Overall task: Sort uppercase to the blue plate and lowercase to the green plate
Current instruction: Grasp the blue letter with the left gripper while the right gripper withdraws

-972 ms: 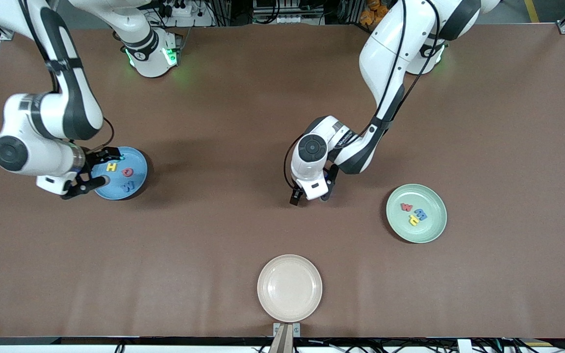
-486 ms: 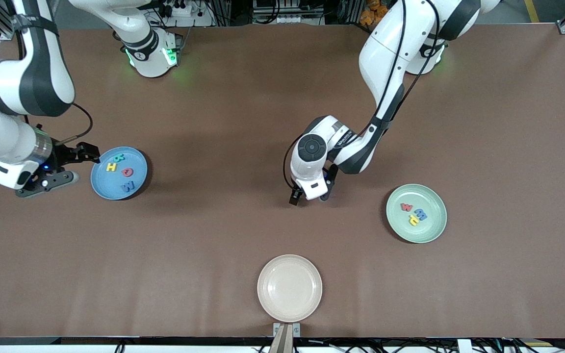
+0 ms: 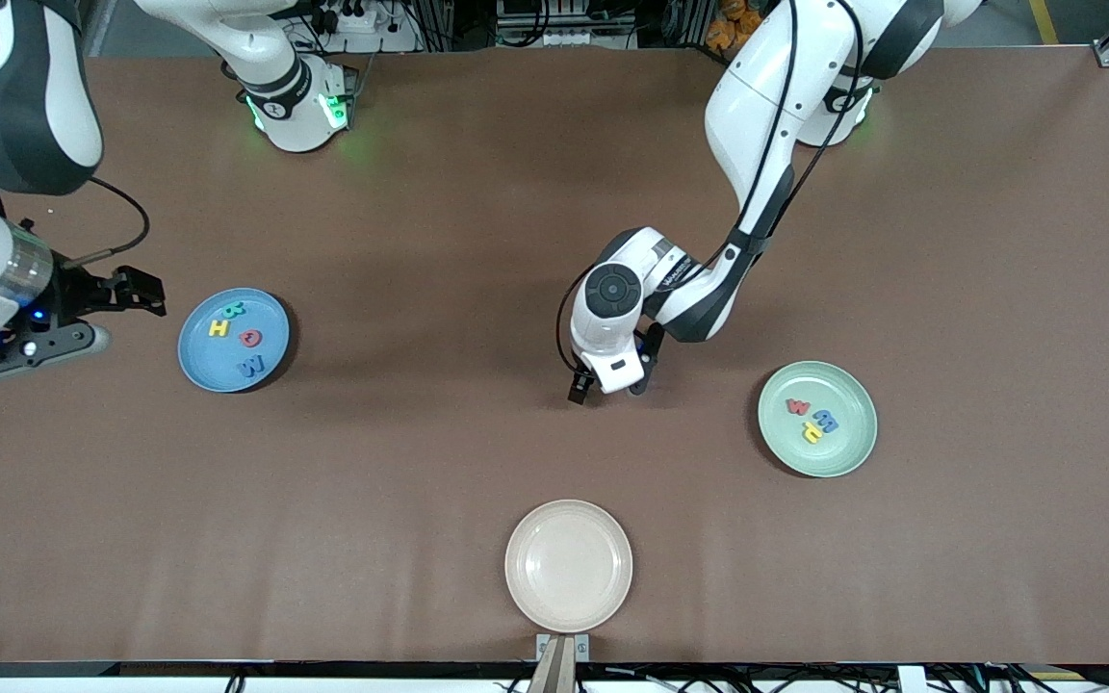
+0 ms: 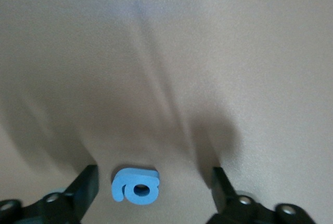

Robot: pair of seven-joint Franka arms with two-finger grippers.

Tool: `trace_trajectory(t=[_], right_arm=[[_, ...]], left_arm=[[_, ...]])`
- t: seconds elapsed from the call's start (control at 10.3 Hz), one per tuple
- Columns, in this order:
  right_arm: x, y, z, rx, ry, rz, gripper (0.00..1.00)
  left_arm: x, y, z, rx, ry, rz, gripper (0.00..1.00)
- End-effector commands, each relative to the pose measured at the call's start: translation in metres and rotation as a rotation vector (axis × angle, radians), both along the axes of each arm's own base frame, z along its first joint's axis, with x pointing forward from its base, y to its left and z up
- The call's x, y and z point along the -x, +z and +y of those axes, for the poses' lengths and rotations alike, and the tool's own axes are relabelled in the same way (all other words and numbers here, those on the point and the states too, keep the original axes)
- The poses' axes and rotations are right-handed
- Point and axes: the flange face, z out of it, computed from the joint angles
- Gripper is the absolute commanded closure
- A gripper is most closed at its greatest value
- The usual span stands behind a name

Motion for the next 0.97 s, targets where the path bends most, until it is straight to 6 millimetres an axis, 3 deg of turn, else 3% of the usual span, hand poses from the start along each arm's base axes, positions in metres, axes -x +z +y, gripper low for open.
trace_trajectory(t=[0.0, 0.19, 0.29, 0.58, 0.78, 0.87], right_arm=[[0.003, 0.033, 0.009, -0.013, -0.050, -0.019, 0.00], [0.004, 0.059, 0.010, -0.014, -0.079, -0.043, 0.00], [0.005, 0.068, 0.009, -0.015, -0.082, -0.058, 0.00], [0.004, 0.094, 0.006, -0.016, -0.087, -0.115, 0.00], [0.004, 0.110, 0.006, -0.018, -0.087, -0.144, 0.00], [0.005, 0.116, 0.005, -0.019, -0.088, -0.158, 0.00]], left_arm=[[0.002, 0.005, -0.003, -0.018, 0.025, -0.012, 0.77], [0.007, 0.004, -0.008, -0.020, 0.019, -0.009, 0.96], [0.009, 0.004, -0.009, -0.025, 0.015, -0.004, 1.00], [0.008, 0.008, -0.006, -0.050, -0.003, -0.008, 1.00], [-0.005, 0.030, 0.004, -0.062, 0.001, -0.030, 1.00], [-0.023, 0.042, 0.024, -0.068, 0.034, -0.032, 1.00]])
